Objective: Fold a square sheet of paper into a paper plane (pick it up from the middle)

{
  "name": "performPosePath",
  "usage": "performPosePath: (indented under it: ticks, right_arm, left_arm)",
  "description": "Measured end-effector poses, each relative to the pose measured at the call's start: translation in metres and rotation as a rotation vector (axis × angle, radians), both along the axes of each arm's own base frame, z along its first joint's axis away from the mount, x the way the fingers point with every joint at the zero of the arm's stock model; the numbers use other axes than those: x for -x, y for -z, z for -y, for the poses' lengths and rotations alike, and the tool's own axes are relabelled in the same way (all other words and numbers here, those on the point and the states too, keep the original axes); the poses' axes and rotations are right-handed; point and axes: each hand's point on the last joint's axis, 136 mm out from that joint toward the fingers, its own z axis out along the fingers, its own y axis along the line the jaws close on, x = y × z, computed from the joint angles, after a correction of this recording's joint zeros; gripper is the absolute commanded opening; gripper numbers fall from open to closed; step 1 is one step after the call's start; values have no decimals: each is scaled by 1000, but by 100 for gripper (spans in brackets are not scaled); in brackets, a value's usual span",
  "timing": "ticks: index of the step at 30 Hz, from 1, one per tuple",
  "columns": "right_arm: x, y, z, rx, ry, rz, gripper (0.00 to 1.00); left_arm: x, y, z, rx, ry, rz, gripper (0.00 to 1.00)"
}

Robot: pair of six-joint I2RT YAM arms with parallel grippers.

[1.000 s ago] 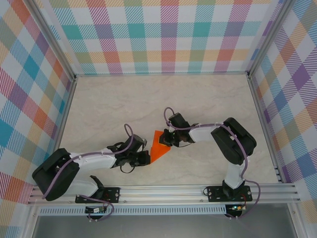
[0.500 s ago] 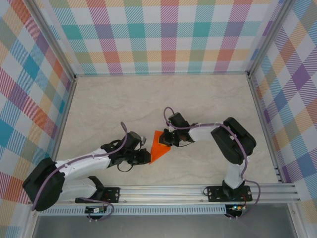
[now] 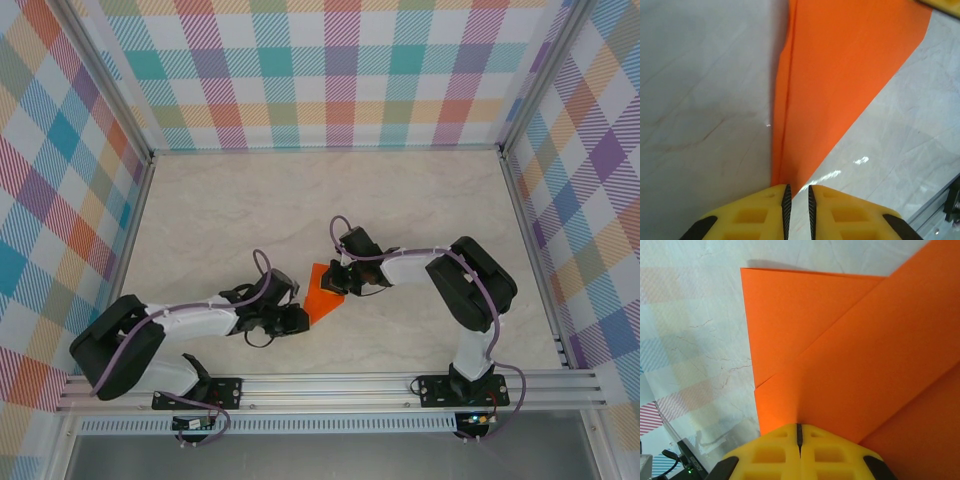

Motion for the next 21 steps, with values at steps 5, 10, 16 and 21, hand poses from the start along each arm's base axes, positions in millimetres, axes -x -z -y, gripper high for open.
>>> performPosePath:
  ticks: [5, 10, 16, 21]
  right_arm:
    - [0, -1, 0, 5, -34, 27, 7]
    - [2, -3, -2, 17, -97, 66, 10]
    - [6, -17, 10, 92, -114, 79, 30]
    - [-3, -63, 28, 131, 2, 152, 45]
  left_arm:
    - [24, -6, -32, -47, -18, -10, 27]
    - [19, -33, -42, -7, -58, 66, 38]
    - [-6, -37, -52, -1, -145, 42, 50]
    - [-29, -42, -35, -1, -111, 7, 58]
